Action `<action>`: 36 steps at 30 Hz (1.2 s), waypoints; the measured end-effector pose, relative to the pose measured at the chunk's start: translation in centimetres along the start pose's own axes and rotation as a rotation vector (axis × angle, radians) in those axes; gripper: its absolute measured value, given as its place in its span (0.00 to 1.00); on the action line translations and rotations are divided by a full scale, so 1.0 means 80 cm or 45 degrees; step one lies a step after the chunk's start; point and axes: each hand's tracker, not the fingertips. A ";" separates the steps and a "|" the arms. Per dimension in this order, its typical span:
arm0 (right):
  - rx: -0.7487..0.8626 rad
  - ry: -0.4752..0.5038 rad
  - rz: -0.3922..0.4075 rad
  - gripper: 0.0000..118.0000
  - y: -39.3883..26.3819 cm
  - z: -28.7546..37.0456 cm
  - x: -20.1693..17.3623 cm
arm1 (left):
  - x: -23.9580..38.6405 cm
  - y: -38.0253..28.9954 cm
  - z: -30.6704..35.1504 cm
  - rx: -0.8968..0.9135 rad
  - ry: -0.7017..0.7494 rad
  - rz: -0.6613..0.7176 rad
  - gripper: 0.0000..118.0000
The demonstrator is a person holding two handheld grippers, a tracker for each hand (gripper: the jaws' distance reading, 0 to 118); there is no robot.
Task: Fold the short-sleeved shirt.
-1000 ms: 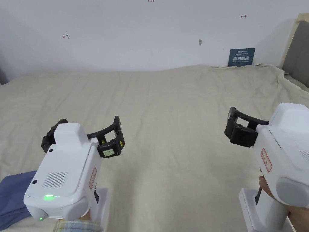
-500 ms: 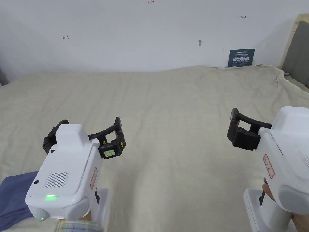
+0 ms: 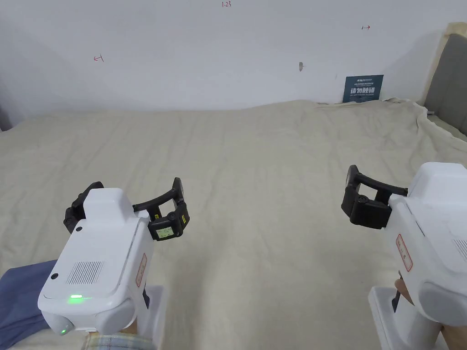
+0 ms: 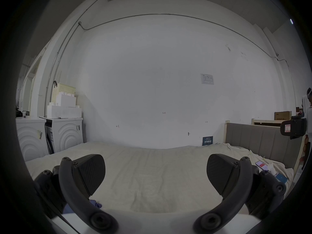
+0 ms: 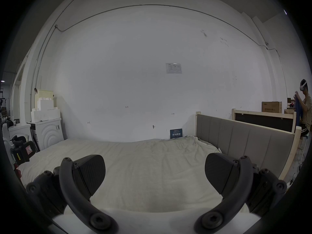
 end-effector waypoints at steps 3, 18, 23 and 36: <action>-0.001 0.001 0.002 0.98 0.000 0.001 0.001 | 0.000 0.000 0.000 0.000 0.000 0.004 1.00; -0.001 0.006 0.005 0.98 0.001 0.001 0.003 | 0.000 0.001 0.001 0.001 -0.002 -0.004 1.00; 0.001 0.009 0.016 0.98 0.000 0.002 0.002 | 0.001 0.002 0.001 0.005 -0.001 -0.005 1.00; 0.002 0.012 0.027 0.98 -0.001 0.002 0.003 | 0.001 0.002 0.002 0.005 0.004 -0.012 1.00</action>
